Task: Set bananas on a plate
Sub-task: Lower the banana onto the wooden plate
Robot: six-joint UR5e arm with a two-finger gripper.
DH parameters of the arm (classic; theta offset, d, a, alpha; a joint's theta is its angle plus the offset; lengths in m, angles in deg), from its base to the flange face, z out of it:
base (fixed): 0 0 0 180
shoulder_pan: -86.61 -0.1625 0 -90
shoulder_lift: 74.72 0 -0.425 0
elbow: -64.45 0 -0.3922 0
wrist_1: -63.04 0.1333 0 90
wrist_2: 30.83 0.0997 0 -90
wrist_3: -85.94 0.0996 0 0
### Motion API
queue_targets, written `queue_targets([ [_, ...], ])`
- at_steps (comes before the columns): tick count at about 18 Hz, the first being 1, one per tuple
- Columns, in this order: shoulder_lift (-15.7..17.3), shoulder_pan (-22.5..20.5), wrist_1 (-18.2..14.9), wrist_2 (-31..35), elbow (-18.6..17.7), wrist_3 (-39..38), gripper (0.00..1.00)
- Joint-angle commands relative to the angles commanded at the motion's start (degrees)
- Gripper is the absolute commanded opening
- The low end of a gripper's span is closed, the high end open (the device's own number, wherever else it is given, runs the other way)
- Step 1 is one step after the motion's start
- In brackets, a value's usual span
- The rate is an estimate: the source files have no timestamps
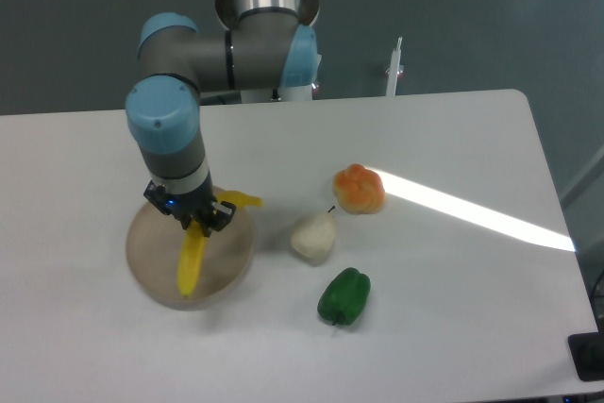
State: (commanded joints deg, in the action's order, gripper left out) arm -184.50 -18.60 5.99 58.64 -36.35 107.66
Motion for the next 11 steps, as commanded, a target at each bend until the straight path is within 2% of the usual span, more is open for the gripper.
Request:
queue_targets([
  [3, -0.8, 1.2, 0.7, 0.0, -1.0, -2.7, 0.38],
  [11, -2.7, 1.8, 0.7, 0.0, -1.1, -3.2, 0.38],
])
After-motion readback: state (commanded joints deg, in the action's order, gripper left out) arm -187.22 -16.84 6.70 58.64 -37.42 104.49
